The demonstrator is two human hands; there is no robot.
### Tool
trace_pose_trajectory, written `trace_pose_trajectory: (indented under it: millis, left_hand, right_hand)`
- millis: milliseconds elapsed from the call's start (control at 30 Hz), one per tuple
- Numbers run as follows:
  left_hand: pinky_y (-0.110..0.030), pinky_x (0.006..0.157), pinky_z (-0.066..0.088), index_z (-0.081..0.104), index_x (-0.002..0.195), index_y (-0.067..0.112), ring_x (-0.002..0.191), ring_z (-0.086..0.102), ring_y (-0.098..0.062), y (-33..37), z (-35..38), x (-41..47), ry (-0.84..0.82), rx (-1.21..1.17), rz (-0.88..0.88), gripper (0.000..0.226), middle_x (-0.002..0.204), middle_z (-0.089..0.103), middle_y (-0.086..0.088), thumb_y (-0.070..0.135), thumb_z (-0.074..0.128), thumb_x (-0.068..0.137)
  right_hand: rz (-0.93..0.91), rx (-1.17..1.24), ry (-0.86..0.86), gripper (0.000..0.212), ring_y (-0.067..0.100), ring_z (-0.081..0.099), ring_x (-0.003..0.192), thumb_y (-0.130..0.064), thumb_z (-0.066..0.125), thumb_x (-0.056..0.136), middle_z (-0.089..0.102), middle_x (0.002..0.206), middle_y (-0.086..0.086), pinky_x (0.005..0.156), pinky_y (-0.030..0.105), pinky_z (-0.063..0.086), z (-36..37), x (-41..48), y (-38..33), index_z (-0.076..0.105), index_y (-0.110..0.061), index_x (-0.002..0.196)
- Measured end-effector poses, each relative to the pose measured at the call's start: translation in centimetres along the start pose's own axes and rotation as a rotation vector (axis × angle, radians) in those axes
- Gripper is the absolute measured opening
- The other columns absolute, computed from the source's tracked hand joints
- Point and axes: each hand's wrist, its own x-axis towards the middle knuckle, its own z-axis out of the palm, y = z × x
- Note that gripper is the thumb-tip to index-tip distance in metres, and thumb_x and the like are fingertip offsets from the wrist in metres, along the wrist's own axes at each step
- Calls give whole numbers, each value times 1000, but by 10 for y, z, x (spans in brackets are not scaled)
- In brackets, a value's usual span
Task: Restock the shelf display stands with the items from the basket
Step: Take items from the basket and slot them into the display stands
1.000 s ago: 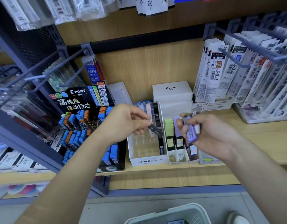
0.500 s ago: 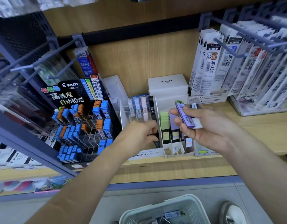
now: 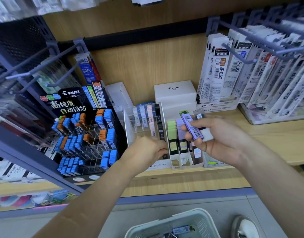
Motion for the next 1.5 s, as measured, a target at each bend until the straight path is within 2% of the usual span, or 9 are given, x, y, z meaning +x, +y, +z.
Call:
trace_pose_trajectory:
  millis: [200, 400, 600, 667, 767, 900, 1067, 1267, 1500]
  left_hand:
    - [-41, 73, 54, 70, 105, 18, 89, 65, -23, -2, 2, -2, 3, 8, 30, 20, 95, 71, -1, 24, 55, 93]
    - [-39, 82, 50, 69, 107, 17, 95, 63, -20, 2, 4, -1, -8, -28, -36, 21, 101, 70, 0, 23, 53, 95]
    - [-33, 79, 51, 72, 99, 19, 85, 63, -14, 4, -9, -1, 35, -77, -64, 19, 91, 70, 4, 28, 56, 94]
    - [-28, 76, 52, 73, 93, 20, 76, 64, -11, 13, -20, 2, 160, -300, -236, 17, 83, 71, 4, 24, 57, 94]
    - [-24, 66, 57, 70, 97, 15, 64, 66, -13, 30, -42, 13, 275, -1021, -559, 13, 81, 71, -8, 19, 58, 93]
    - [-21, 62, 55, 73, 92, 11, 67, 66, -16, 35, -54, 16, 167, -1401, -576, 22, 81, 72, -11, 25, 67, 76]
    - [-20, 62, 56, 73, 90, 8, 64, 65, -15, 29, -58, 14, 302, -1358, -571, 10, 77, 73, -11, 8, 65, 84]
    - [-18, 68, 54, 72, 92, 12, 71, 69, -12, 29, -76, 23, 466, -1141, -530, 16, 80, 74, -5, 1, 62, 88]
    - [-20, 70, 55, 75, 83, 18, 67, 66, -7, 70, -58, 65, 292, -793, -407, 13, 70, 70, 14, 6, 70, 83]
  right_hand:
    - [-42, -107, 35, 2, 17, 62, 53, -6, 61, 92, 66, 64, 10, 35, 16, 41, -2, -1, 1, 63, -4, 92]
    - [-43, -186, 73, 6, 10, 41, 41, -10, 62, 93, 58, 79, 13, 31, 15, 21, -4, 4, 3, 61, -9, 88]
    - [-75, -296, 57, 14, 7, 32, 39, -21, 63, 94, 57, 75, 10, 31, 16, 20, -10, 6, 3, 64, -7, 95]
    - [-83, -316, 26, 17, 8, 32, 40, -24, 64, 93, 58, 76, 10, 32, 16, 21, -12, 5, 3, 65, -7, 93]
    - [-89, -319, -49, 17, 8, 34, 41, -27, 67, 90, 59, 72, 9, 34, 15, 21, -11, 3, 4, 67, -11, 85]
    - [-91, -363, -113, 14, 8, 33, 41, -28, 70, 86, 60, 68, 7, 35, 16, 21, -3, 0, 8, 67, -14, 85]
    - [-64, -337, 13, 32, 9, 23, 42, -46, 61, 90, 60, 67, 4, 35, 16, 16, -12, 1, -5, 68, -14, 92]
    - [-191, 6, 246, 22, 13, 44, 53, -17, 53, 98, 54, 83, 8, 39, 20, 37, -49, -2, -34, 68, -3, 106]
    - [-317, 25, 229, 4, 13, 58, 54, -6, 63, 91, 56, 68, 5, 46, 20, 47, -62, -7, -39, 64, -8, 94]
